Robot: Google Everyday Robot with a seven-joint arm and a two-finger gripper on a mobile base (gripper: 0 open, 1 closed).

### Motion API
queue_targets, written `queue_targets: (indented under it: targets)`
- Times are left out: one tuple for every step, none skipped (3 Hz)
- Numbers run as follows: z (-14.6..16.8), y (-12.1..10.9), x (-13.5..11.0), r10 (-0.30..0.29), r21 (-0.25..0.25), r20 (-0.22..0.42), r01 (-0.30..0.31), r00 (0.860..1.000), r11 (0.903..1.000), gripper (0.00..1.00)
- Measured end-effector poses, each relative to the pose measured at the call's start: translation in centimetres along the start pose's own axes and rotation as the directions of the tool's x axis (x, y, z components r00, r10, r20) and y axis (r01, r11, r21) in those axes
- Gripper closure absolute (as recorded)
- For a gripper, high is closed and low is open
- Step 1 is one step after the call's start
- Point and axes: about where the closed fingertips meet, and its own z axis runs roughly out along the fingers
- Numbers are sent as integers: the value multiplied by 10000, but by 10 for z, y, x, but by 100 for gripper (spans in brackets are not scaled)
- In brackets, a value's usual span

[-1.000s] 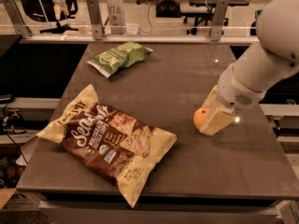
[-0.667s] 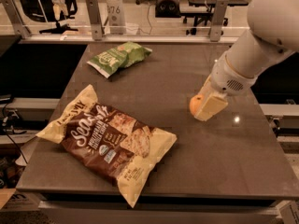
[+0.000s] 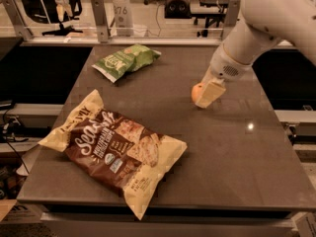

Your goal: Move orange near green jalapeno chip bag

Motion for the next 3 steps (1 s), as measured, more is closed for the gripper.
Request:
queue_targets:
  targets:
    - [14, -23, -18, 13, 162, 69, -14, 10000, 9999, 100]
    - [23, -37, -40, 23, 491, 239, -35, 9997, 9988, 100]
    - [27, -45, -62, 43, 852, 363, -74, 9993, 9963, 100]
